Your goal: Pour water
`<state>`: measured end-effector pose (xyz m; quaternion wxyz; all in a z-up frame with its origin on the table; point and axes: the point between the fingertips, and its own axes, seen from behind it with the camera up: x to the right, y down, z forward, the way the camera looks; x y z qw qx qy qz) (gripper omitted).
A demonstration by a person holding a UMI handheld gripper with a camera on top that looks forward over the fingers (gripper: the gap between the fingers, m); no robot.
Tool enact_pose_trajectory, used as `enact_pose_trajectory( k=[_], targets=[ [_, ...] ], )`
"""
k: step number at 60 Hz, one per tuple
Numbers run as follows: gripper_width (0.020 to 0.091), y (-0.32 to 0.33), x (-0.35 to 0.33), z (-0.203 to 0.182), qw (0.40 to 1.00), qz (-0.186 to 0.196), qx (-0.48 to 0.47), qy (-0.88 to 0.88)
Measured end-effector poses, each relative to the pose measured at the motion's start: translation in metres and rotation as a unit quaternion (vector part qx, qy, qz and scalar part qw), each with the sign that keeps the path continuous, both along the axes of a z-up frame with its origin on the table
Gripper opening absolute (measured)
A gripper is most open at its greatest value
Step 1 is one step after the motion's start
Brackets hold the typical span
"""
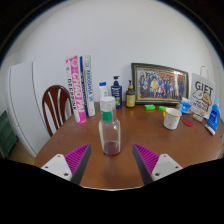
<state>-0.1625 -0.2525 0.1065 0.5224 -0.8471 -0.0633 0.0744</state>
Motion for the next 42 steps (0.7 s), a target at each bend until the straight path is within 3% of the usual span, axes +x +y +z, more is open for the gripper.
enact_pose_trajectory(
  k=[13, 18, 22, 35, 42],
  targets=[
    [0.0850, 0.084, -0.021, -0.032, 0.999, -0.016, 0.034, 0.002],
    [0.0722, 0.103, -0.023, -0.045, 0.999, -0.020, 0.036, 0.002],
    [0.0556, 0.112, -0.028, -0.046, 0.999, -0.017, 0.044, 0.004],
    [0.0446, 0.112, -0.032, -0.036, 0.998, -0.009, 0.062, -0.009],
    [0.0445, 0.117, -0.039, -0.008, 0.998, 0.000, 0.064, 0.022]
  ],
)
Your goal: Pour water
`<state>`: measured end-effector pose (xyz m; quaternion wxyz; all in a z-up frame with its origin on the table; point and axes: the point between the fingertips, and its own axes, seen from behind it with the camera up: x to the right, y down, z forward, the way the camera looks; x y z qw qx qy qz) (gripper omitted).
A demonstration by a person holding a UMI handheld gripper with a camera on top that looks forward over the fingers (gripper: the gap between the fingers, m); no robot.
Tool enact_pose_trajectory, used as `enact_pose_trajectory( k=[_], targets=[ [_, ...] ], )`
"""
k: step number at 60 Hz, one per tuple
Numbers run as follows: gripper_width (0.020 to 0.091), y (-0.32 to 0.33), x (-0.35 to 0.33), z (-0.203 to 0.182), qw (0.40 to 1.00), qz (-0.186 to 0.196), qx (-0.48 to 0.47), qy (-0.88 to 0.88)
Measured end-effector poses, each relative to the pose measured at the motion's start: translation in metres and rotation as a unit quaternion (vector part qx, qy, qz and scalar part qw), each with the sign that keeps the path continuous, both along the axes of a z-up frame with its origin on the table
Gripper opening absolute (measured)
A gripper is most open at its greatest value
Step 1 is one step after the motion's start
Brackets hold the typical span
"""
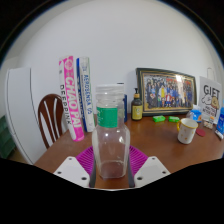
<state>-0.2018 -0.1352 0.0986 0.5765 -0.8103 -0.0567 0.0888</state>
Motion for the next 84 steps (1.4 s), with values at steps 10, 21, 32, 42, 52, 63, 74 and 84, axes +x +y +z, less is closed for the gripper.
enact_pose_trajectory(
  k=[10, 21, 32, 42, 52, 63, 74, 84],
  targets=[
    [0.0444, 0.028, 0.000, 0.073, 0.985, 0.010, -0.007, 0.170],
    [0.0443, 0.075, 0.030, 0.142, 0.902, 0.003, -0.036, 0.429],
    [0.0443, 0.126, 0.098, 0.152, 0.755, -0.043, -0.077, 0.650],
    [0.0444, 0.155, 0.155, 0.129, 0.617, -0.078, -0.106, 0.776],
    [0.0442, 0.174, 0.183, 0.106, 0.494, -0.093, -0.124, 0.855],
    [0.0443, 0.175, 0.185, 0.098, 0.504, -0.092, -0.141, 0.847],
    [0.0442, 0.170, 0.181, 0.092, 0.648, -0.091, -0.163, 0.738],
    [0.0445, 0.168, 0.234, 0.113, 0.857, -0.088, -0.097, 0.498]
  ],
)
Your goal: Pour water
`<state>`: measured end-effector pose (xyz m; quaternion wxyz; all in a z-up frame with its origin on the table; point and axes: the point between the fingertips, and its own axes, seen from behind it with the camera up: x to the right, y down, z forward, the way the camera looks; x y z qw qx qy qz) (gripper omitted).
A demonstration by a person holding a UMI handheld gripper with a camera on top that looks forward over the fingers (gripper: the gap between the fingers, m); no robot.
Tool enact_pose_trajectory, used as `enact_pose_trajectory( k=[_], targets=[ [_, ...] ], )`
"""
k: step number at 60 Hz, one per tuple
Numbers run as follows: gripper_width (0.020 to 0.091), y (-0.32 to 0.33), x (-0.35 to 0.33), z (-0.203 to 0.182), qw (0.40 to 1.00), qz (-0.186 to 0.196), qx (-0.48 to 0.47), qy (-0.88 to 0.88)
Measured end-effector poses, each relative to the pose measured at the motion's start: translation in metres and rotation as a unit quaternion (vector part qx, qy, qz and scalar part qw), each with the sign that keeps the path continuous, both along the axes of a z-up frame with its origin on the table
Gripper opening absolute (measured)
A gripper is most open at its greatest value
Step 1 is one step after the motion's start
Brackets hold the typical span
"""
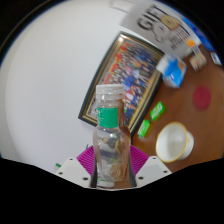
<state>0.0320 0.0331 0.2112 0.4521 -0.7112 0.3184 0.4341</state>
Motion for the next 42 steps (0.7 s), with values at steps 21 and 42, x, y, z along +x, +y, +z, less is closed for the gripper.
enact_pose_trajectory(
  k=[21, 42],
  targets=[
    [0.0444, 0.021, 0.196, -0.017, 0.867, -0.045, 0.056, -0.493],
    [0.0453, 0.036, 0.259, -0.142, 0.842, -0.012, 0.012, -0.539]
  ],
)
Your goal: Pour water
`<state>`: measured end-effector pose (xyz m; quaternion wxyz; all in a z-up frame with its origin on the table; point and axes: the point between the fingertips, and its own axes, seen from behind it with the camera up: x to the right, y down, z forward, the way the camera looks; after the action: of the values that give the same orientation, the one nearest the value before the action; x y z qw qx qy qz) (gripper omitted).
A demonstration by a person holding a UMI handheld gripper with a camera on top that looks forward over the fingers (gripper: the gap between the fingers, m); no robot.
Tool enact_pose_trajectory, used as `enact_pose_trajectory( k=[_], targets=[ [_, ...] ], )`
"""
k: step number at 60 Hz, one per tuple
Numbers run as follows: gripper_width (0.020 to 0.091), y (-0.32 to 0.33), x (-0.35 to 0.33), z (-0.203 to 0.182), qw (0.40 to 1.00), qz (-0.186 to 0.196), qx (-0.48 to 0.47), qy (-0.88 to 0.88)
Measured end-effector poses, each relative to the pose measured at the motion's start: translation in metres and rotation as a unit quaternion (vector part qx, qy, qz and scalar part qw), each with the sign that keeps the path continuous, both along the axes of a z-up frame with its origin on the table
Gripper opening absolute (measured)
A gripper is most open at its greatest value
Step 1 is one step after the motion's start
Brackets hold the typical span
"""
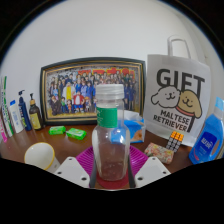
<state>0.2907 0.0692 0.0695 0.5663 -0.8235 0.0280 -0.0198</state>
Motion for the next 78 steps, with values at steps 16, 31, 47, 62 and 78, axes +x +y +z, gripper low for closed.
enact_pose_trajectory(
  k=[16, 31, 47, 62, 78],
  targets=[
    [0.0624, -0.007, 0.001, -0.011, 1.000, -0.009, -0.006, 0.017],
    [0.0857, -0.057, -0.008, 0.010, 0.997, -0.040, -0.068, 0.023],
    [0.0858, -0.188, -0.088, 0.089, 0.994, -0.047, -0.097, 0.033],
    [0.0853, -0.311, -0.149, 0.141, 0.993, -0.048, -0.110, -0.015],
    [0.0855, -0.369, -0.166, 0.167, 0.994, -0.048, -0.091, -0.026]
  ],
)
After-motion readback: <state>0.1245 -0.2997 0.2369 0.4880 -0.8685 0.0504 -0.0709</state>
